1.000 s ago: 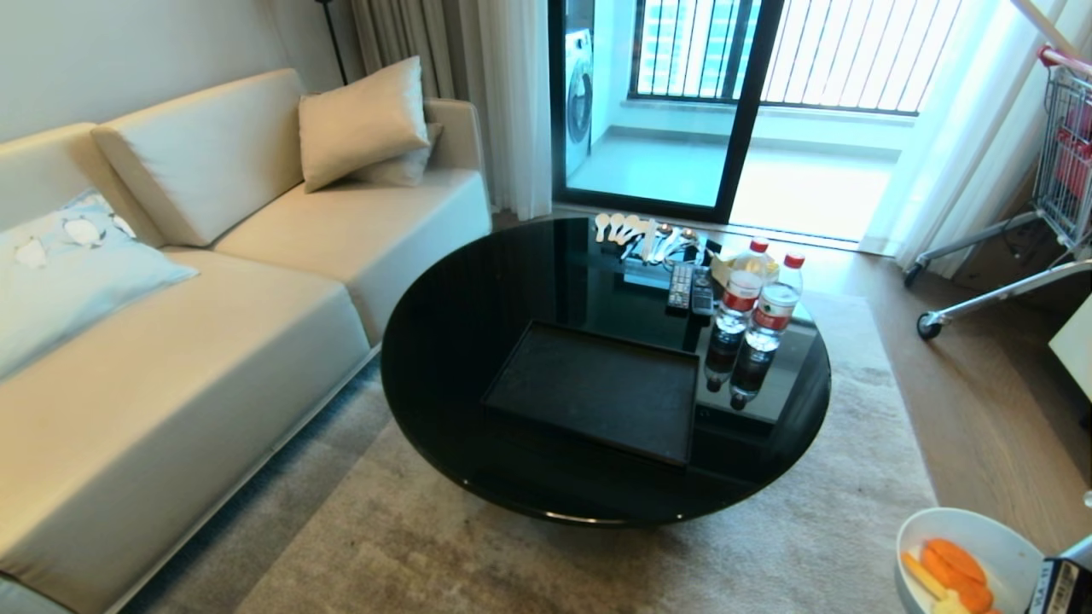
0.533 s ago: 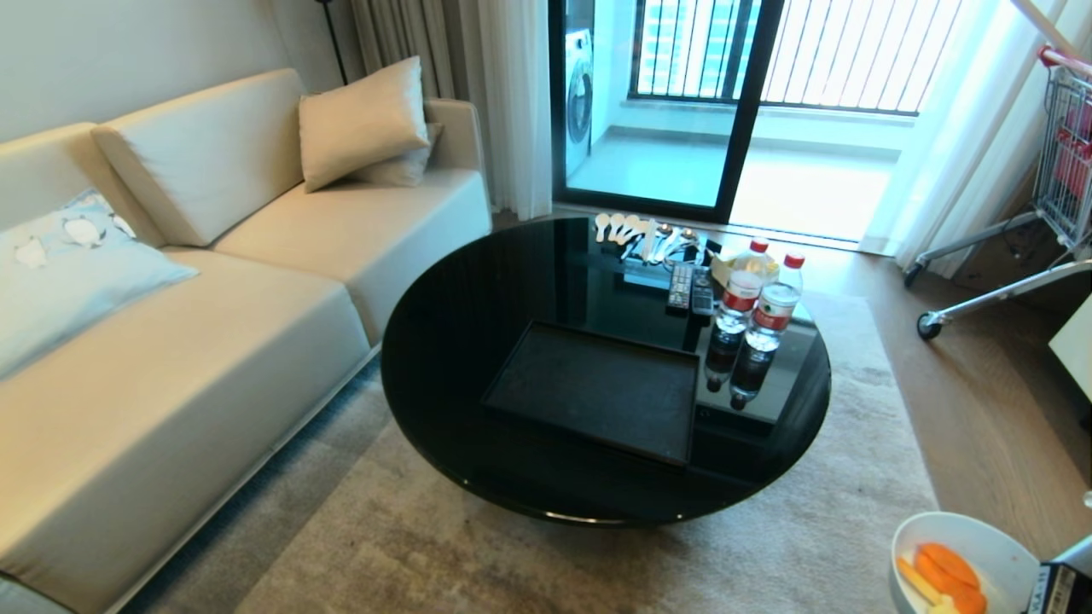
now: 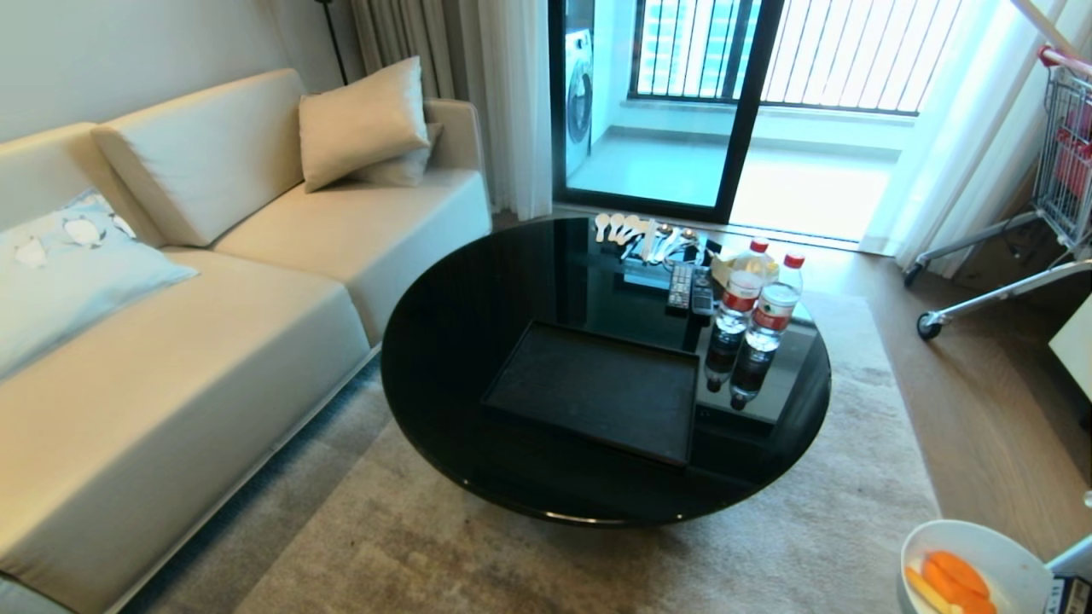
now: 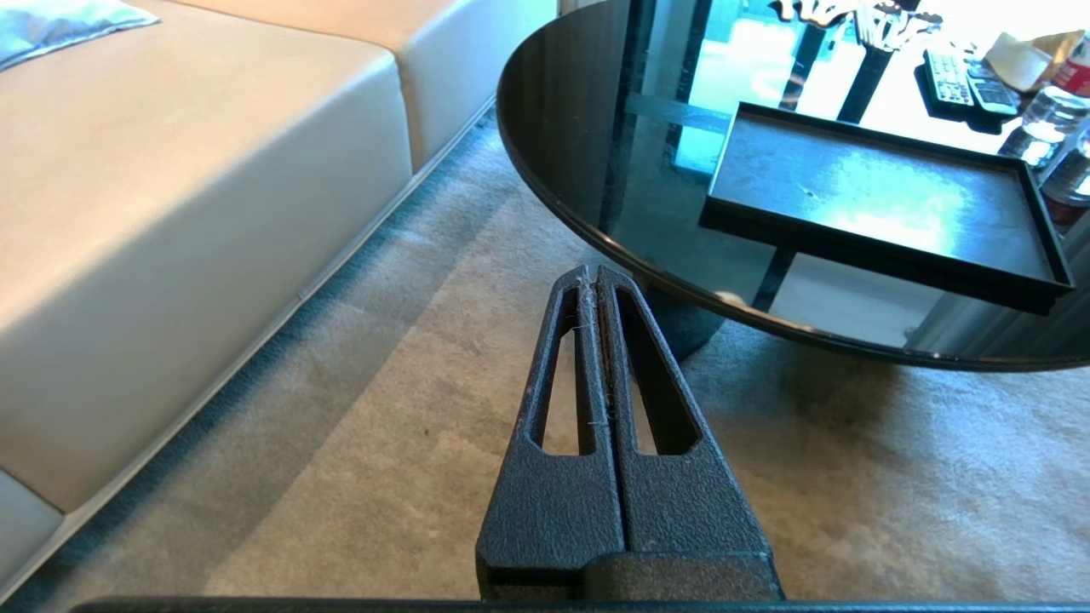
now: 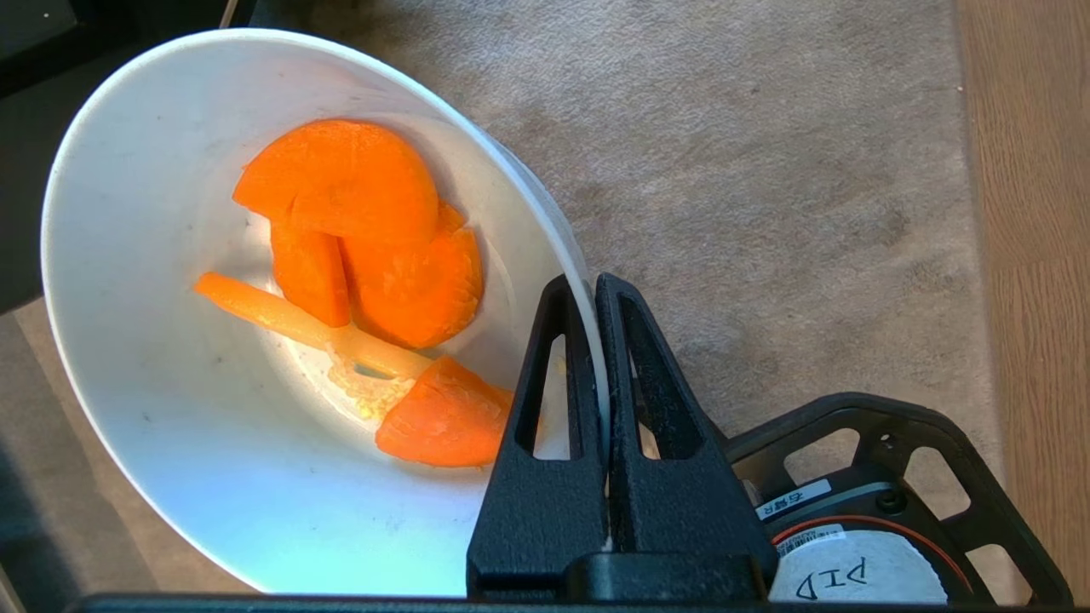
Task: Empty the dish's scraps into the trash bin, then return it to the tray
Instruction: Move the bowl over the trash can
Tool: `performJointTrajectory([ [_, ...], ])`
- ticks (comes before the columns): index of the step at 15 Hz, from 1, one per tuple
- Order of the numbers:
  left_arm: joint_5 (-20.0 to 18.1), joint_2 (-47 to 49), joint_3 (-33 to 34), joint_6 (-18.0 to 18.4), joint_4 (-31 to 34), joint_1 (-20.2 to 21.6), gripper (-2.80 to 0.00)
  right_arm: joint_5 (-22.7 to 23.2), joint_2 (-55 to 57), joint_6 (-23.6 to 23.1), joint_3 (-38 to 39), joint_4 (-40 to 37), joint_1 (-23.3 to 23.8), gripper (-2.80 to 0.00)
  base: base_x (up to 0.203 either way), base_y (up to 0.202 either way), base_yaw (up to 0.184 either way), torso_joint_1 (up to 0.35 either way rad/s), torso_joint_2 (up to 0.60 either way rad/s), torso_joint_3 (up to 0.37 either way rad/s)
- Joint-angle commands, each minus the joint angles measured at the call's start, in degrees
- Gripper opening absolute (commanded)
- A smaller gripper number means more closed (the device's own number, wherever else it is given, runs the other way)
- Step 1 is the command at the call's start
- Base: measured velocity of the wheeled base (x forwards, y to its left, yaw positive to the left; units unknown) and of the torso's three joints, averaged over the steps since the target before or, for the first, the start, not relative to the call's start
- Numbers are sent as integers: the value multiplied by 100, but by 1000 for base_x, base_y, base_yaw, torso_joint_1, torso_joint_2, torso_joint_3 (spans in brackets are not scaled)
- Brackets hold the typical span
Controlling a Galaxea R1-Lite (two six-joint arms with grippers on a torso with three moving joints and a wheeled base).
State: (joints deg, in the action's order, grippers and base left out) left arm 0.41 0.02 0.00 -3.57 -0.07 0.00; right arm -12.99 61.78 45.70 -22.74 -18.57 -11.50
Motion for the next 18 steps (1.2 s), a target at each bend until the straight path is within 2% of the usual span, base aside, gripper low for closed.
performJointTrajectory([
  [1,3,-2,0,-3,-1,0,-280,-11,-60,26,14,-7,-2,-280,0,0,0,0,0,0],
  [7,3,-2,0,-3,-1,0,-280,7,-148,53,68,-15,16,-280,0,0,0,0,0,0],
  [18,3,-2,0,-3,-1,0,-280,7,-227,53,208,-7,25,-280,1,8,-162,2,4,2],
])
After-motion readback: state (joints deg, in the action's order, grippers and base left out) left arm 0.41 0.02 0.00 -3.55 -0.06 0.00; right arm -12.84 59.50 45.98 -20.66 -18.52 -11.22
